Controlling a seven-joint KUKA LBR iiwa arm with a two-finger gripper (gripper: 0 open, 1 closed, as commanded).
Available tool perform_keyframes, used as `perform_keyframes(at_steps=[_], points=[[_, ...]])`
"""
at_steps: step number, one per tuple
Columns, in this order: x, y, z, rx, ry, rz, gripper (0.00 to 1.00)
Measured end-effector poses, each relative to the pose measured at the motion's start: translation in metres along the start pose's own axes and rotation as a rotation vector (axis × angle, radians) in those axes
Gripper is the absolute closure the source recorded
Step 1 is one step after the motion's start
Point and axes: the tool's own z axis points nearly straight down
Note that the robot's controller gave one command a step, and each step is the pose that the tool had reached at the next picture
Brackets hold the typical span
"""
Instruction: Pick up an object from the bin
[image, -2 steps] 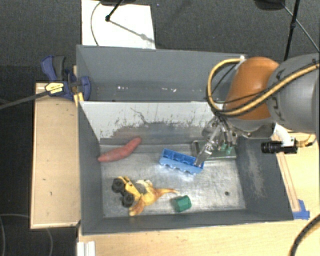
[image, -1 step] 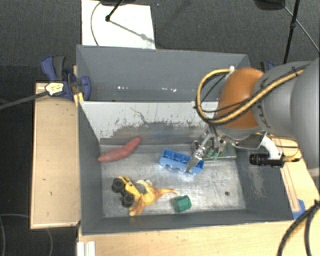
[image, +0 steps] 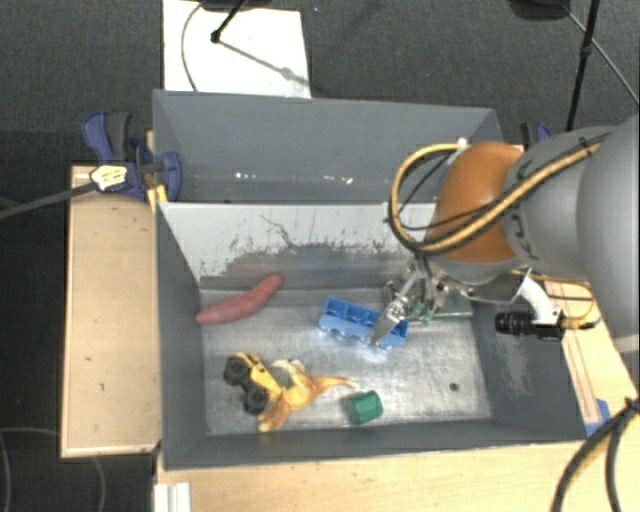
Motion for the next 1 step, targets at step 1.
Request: perform_keyframes(at_steps=[1], points=[[-0.0316,-0.0293,0.0179,0.007,0.025,-0.132,1.00]])
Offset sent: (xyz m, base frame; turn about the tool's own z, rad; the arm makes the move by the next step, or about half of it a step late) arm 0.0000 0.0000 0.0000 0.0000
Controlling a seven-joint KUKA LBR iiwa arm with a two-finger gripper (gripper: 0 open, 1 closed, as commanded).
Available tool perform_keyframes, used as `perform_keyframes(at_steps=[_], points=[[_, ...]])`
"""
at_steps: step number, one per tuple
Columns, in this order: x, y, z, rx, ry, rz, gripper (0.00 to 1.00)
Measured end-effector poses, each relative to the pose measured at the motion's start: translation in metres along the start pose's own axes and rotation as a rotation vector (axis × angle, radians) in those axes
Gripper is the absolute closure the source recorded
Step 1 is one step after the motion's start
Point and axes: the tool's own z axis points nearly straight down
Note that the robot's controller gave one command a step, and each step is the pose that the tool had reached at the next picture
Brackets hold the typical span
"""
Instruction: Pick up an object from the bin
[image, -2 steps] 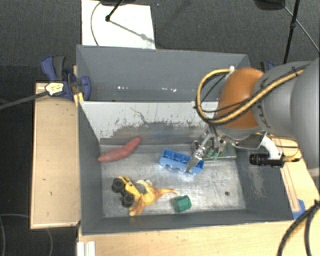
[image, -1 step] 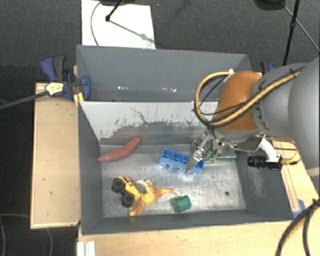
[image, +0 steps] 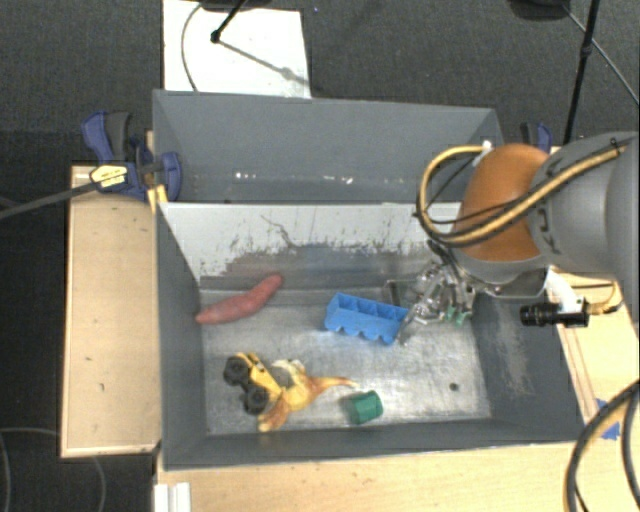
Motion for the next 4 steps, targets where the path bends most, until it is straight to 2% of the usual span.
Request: perform_keyframes(at_steps=[1,2,3,4], points=[[0.000,0.000,0.000,0.000,0.000,-0.001,1.00],[0.010,-0.002,-0.047,0.002,-0.011,-0.014,1.00],[0.003,-0.007,-0.076,-0.005,-0.026,-0.014,1.00],[0.006,-0.001,-0.109,0.001,-0.014,-0.021,1.00]])
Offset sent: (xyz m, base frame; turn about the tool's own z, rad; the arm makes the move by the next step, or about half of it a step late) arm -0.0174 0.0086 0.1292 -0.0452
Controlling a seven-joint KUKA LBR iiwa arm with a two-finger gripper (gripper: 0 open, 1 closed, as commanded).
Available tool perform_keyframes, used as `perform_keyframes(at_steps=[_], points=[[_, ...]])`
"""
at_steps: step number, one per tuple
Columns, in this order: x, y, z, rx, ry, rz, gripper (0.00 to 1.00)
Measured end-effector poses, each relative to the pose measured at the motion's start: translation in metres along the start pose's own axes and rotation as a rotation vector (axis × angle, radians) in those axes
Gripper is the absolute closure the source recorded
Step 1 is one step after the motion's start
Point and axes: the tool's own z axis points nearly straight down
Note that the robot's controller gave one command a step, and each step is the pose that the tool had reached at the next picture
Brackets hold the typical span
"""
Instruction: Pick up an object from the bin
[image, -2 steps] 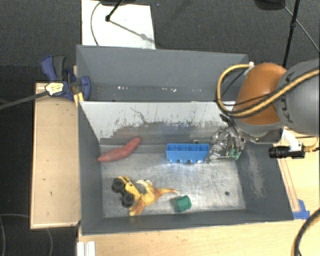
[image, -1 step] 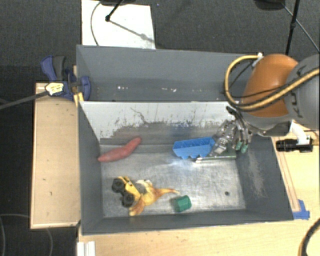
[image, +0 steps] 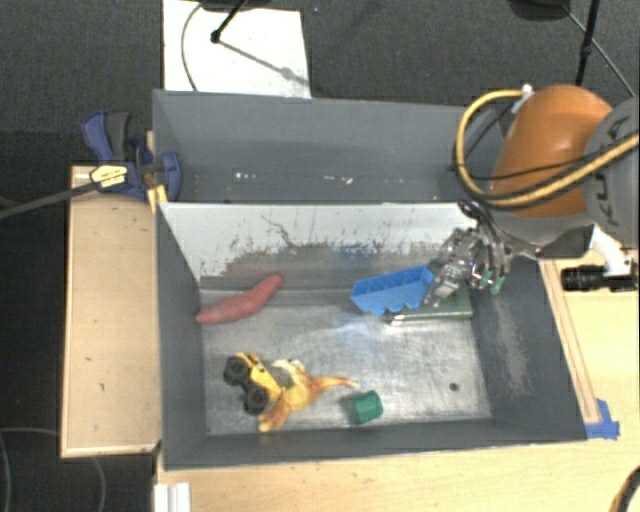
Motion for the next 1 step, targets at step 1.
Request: perform_keyframes(at_steps=[1], points=[[0.0002,0.0002,-0.0132,-0.003,-0.006,-0.002,1.00]])
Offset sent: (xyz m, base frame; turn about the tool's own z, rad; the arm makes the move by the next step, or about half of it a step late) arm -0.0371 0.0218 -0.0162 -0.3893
